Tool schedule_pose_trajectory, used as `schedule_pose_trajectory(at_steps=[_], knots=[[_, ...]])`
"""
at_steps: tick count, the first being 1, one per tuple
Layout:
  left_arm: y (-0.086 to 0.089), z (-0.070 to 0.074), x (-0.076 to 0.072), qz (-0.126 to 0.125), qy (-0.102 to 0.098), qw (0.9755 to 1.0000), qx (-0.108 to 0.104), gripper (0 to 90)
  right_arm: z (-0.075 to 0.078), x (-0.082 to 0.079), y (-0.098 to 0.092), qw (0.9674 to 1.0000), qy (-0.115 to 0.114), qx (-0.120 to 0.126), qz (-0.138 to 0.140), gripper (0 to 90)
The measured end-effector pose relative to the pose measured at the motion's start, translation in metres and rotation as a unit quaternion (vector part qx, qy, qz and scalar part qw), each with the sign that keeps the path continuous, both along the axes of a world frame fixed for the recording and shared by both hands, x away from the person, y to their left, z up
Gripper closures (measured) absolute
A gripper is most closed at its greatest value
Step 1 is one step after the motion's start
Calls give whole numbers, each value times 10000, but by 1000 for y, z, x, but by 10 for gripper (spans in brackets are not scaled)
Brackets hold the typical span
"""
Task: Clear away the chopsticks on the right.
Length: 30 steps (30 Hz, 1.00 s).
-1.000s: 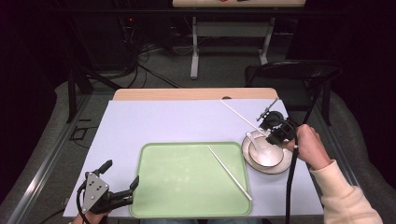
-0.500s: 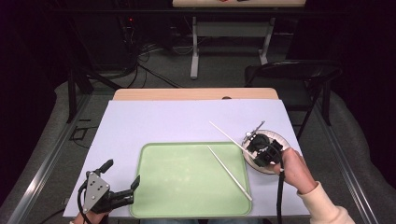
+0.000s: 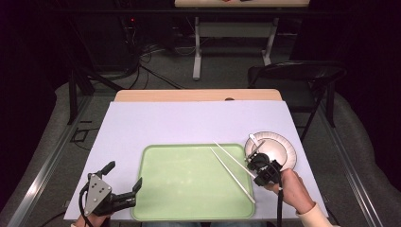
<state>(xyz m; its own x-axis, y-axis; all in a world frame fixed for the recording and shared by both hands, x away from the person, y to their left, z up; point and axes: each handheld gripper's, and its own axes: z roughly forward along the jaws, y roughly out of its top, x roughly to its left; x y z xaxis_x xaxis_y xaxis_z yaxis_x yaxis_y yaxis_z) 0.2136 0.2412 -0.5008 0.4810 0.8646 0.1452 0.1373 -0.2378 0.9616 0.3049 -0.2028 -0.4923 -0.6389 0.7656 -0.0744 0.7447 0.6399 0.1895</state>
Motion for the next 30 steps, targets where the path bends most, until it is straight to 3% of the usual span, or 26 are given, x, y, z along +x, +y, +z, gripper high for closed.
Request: schedule_pose_trajectory(at_steps=[7, 13, 27, 30], knots=[[0, 0, 0, -3, -7, 10000, 10, 26, -9, -4, 5, 9997, 104, -46, -213, 837], [0, 0, 0, -3, -7, 10000, 14, 26, -14, -5, 17, 9997, 167, -43, -176, 835], [0, 0, 0, -17, -4, 10000, 27, 26, -25, -2, 43, 9996, 218, -120, 148, 832], [0, 0, 0, -20, -1, 10000, 29, 26, -26, -2, 44, 9994, 209, -133, 249, 795]])
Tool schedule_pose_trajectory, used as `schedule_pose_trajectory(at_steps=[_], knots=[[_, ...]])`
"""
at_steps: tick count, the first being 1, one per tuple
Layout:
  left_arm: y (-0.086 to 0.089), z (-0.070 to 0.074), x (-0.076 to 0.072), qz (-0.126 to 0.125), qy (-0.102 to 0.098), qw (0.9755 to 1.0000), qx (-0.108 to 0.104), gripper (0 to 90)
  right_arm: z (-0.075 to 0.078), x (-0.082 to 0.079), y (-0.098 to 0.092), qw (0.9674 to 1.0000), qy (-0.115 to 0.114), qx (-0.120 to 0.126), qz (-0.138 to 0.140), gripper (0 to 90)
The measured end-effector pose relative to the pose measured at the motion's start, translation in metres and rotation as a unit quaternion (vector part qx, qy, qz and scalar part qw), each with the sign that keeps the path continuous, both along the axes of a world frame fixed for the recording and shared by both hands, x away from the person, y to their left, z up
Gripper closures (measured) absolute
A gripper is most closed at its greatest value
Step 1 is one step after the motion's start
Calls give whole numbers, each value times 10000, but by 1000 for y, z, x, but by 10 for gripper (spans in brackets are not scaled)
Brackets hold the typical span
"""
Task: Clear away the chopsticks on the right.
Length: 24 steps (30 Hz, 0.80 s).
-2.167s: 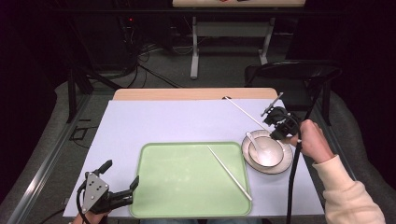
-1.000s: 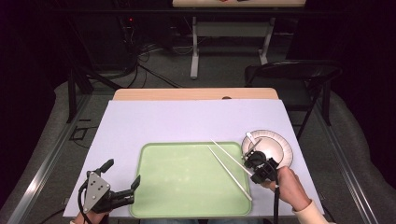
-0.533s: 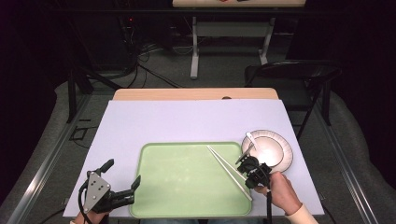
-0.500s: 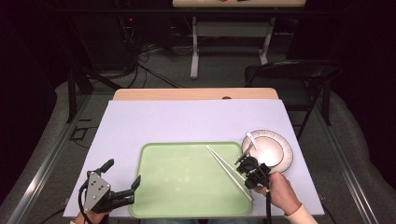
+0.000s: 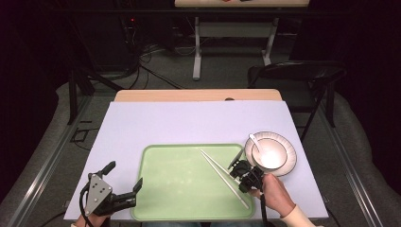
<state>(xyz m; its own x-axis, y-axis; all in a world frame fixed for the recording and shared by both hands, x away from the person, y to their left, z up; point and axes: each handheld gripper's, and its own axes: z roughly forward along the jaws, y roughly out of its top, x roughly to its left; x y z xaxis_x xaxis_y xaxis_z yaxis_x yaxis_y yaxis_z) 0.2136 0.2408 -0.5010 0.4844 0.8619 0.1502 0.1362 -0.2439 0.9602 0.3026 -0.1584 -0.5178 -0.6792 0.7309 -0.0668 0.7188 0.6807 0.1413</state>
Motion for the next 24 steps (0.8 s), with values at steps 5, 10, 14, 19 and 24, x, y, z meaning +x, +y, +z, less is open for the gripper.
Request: schedule_pose_trajectory(at_steps=[5, 10, 14, 19, 24], knots=[[0, 0, 0, 5, -13, 10000, -9, 26, 2, -1, -3, 9998, -135, 13, 163, 572], [0, 0, 0, -2, -14, 10000, 1, 26, 12, -3, -9, 9987, -408, 202, 222, 337], [0, 0, 0, 1, -14, 10000, 1, 26, 23, -8, -16, 9956, -794, 396, 303, 211], [0, 0, 0, 0, 0, 10000, 15, 26, 34, -11, -30, 9872, -1344, 723, 467, 131], [0, 0, 0, -1, 1, 10000, 26, 26, 42, -17, -48, 9759, -1784, 1088, 630, 43]])
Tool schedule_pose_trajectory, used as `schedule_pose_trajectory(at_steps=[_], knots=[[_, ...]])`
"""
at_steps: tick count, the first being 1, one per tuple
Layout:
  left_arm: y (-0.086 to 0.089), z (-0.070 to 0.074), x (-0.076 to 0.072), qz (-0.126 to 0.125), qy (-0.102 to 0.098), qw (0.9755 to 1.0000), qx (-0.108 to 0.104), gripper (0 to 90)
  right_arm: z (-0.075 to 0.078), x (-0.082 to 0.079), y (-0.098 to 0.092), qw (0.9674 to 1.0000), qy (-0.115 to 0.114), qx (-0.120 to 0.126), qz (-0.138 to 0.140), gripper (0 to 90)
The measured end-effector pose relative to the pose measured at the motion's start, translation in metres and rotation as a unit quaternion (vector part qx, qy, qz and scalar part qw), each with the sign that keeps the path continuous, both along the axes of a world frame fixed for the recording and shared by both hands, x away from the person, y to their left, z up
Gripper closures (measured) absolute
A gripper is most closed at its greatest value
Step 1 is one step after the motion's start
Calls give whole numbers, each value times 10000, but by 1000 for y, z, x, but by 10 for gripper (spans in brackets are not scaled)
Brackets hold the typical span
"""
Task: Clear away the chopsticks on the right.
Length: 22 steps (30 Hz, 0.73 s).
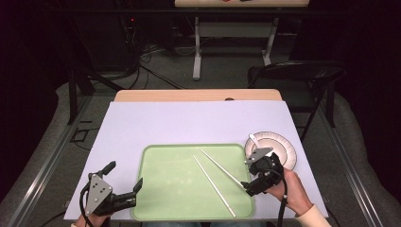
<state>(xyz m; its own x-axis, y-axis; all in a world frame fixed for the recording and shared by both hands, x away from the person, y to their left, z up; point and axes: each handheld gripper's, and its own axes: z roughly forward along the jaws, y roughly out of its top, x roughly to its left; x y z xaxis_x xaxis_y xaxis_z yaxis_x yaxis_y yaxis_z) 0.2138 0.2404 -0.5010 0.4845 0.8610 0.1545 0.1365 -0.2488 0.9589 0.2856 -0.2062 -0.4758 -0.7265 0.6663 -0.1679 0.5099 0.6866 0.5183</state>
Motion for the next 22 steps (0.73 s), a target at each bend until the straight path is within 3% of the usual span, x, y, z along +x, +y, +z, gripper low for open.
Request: schedule_pose_trajectory(at_steps=[7, 11, 18, 22], knots=[[0, 0, 0, 0, 5, 10000, -9, 25, -1, -11, -27, 9979, -449, 453, 105, 0], [0, 0, 0, 0, 8, 10000, -11, 25, -7, -21, -42, 9957, -709, 602, 33, 0], [0, 0, 1, -7, 13, 10000, -9, 25, -14, -39, -70, 9906, -1017, 906, -79, 0], [0, 0, 1, 14, 7, 10000, -27, 25, -17, -48, -80, 9896, -1040, 994, -75, 0]])
